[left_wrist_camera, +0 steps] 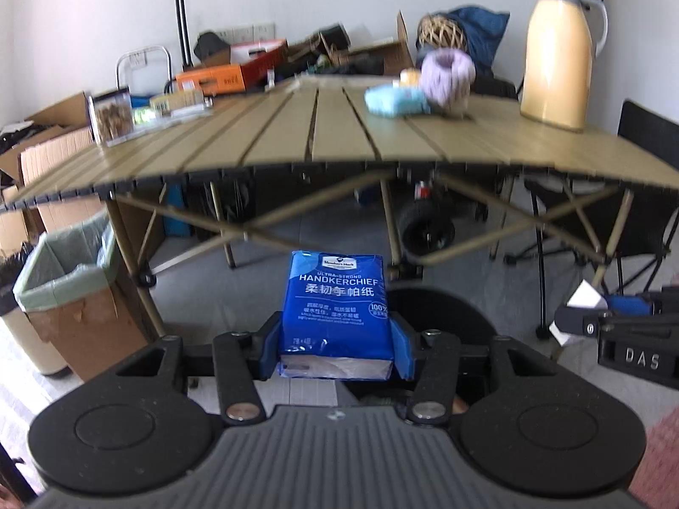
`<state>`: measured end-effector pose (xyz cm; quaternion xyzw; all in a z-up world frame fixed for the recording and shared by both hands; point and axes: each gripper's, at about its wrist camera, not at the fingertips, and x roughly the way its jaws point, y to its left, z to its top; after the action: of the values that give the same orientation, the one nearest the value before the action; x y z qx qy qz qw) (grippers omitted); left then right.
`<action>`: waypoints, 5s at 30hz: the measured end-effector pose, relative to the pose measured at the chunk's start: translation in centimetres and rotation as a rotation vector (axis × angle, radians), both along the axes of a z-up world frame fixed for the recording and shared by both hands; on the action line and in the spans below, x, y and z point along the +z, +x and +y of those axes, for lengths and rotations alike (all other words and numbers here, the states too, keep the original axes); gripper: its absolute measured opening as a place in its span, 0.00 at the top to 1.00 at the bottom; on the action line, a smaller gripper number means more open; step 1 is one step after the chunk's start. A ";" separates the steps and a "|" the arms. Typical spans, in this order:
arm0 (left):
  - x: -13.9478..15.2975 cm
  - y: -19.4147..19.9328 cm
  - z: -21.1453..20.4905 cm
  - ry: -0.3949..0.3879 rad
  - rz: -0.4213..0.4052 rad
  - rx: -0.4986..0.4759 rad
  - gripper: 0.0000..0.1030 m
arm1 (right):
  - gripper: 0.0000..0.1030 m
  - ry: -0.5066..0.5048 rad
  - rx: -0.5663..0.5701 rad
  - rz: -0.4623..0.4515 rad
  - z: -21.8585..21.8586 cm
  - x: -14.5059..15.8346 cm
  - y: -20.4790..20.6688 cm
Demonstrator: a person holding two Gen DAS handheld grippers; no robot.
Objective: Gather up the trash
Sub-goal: 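Carry the white wedge and tissue pack off the table down over the black bin, then open the right gripper to drop the white wedge into the bin, then move the left gripper over the bin and open it to drop the tissue pack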
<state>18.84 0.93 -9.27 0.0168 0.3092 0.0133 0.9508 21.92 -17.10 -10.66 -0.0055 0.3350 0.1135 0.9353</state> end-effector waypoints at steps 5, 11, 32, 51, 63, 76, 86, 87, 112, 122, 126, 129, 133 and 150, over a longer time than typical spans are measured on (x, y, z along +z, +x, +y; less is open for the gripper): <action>-1.6 -0.4 0.1 0.018 0.045 -0.011 0.50 | 0.71 -0.019 0.018 0.060 0.3 -1.6 -0.1; -3.2 0.0 0.3 0.041 0.096 0.006 0.50 | 0.71 -0.051 0.027 0.146 0.6 -3.8 0.2; -6.5 2.1 1.2 0.055 0.218 0.055 0.50 | 0.71 -0.082 0.033 0.289 0.4 -7.6 1.2; -7.3 4.1 2.9 0.004 0.267 0.107 0.50 | 0.71 -0.047 0.043 0.320 2.3 -7.6 4.6; -7.7 5.2 4.6 -0.037 0.295 0.153 0.50 | 0.71 -0.046 0.070 0.320 5.8 -7.9 8.2; -8.2 6.5 6.1 -0.068 0.330 0.209 0.50 | 0.71 -0.037 0.068 0.340 8.3 -8.9 12.0; -8.7 7.3 6.7 -0.075 0.351 0.239 0.50 | 0.70 -0.032 0.065 0.373 8.8 -10.0 13.3; -8.7 7.3 6.7 -0.075 0.351 0.239 0.50 | 0.68 -0.031 0.064 0.381 8.8 -10.1 13.4; -8.6 7.0 6.7 -0.070 0.339 0.239 0.50 | 0.00 -0.047 0.013 0.414 8.1 -10.5 13.4; -8.5 6.8 6.8 -0.069 0.335 0.237 0.50 | 0.00 -0.040 0.012 0.404 7.8 -10.0 13.2; -8.3 6.8 6.6 -0.063 0.330 0.236 0.50 | 0.00 -0.036 0.009 0.399 7.4 -9.8 13.1; -8.2 6.9 6.1 -0.058 0.326 0.229 0.50 | 0.00 -0.032 0.001 0.393 6.9 -9.6 13.0; -8.0 7.0 5.3 -0.050 0.319 0.213 0.50 | 0.00 -0.024 -0.013 0.386 5.9 -9.3 12.8; -7.5 8.2 1.4 -0.018 0.295 0.154 0.50 | 0.00 0.018 -0.123 0.366 -0.4 -8.7 12.2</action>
<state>27.02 2.29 -16.77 -0.0137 0.4458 0.0810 0.8914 34.14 -17.47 -19.32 0.0438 0.4982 0.0583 0.8640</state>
